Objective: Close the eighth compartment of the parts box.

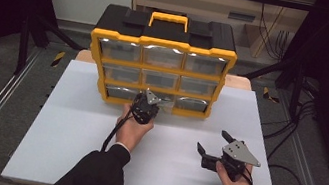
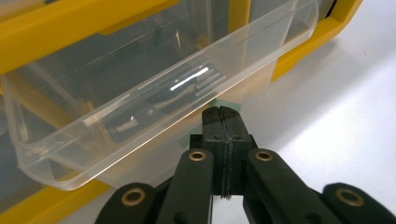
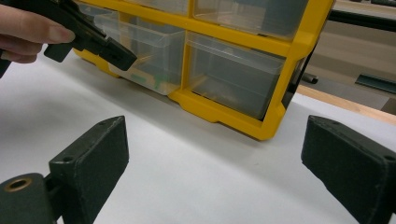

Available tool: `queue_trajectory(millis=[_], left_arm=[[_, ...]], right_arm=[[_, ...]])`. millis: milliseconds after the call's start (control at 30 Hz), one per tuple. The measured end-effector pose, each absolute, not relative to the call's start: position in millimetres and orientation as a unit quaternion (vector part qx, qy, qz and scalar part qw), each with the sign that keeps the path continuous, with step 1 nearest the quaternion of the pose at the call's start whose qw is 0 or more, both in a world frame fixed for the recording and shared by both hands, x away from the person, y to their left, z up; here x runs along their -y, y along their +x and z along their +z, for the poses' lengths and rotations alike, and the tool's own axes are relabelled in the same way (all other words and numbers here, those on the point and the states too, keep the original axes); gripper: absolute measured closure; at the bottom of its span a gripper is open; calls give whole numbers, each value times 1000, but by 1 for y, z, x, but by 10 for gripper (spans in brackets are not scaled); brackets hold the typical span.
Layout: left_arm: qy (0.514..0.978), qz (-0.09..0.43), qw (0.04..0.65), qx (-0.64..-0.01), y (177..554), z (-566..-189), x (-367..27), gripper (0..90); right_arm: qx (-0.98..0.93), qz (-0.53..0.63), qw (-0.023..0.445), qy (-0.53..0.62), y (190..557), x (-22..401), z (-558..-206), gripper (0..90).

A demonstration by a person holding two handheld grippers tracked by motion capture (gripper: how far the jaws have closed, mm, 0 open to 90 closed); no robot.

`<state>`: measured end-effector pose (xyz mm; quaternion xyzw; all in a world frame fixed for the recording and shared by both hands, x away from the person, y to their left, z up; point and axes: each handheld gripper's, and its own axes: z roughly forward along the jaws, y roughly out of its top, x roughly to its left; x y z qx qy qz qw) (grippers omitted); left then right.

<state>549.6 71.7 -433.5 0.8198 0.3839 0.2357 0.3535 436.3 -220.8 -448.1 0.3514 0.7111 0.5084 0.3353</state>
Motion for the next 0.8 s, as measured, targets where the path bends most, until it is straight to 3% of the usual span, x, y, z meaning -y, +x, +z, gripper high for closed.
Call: queue_trajectory(millis=[800], left_arm=[[821,231,352,-387,553,-427,-71,899]], right_arm=[[-714,517,308,357,437,222,-451,59]])
